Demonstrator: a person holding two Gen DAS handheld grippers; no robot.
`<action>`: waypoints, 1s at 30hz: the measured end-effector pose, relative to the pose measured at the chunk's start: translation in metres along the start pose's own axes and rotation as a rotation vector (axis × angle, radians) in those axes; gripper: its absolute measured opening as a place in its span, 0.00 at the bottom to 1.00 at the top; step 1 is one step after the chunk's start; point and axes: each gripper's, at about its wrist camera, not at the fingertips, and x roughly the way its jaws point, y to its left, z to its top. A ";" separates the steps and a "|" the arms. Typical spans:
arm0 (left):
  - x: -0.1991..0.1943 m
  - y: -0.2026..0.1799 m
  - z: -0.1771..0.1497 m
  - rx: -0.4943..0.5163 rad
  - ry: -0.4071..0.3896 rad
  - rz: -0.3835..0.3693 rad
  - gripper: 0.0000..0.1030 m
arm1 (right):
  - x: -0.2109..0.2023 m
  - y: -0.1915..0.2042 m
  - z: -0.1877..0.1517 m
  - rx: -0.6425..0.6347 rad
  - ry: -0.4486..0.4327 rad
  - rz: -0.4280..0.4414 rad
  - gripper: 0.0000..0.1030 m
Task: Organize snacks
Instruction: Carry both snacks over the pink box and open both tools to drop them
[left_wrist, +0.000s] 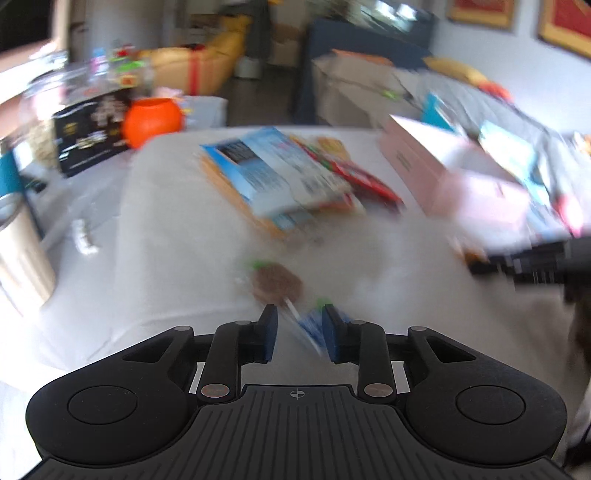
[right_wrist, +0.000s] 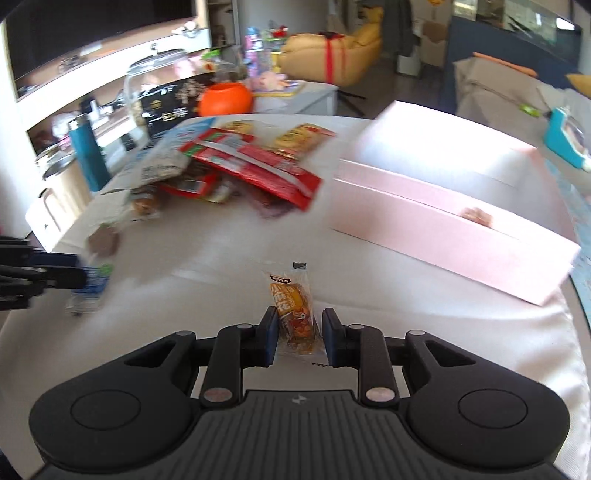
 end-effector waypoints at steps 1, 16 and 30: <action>0.000 0.004 0.004 -0.053 -0.015 0.010 0.31 | 0.001 -0.003 -0.001 0.008 -0.004 -0.002 0.25; 0.045 -0.021 0.011 0.082 0.028 0.140 0.45 | 0.009 0.007 -0.016 0.021 -0.111 -0.023 0.65; 0.020 -0.127 0.064 0.263 -0.093 -0.289 0.40 | -0.049 -0.032 -0.006 0.085 -0.169 -0.095 0.19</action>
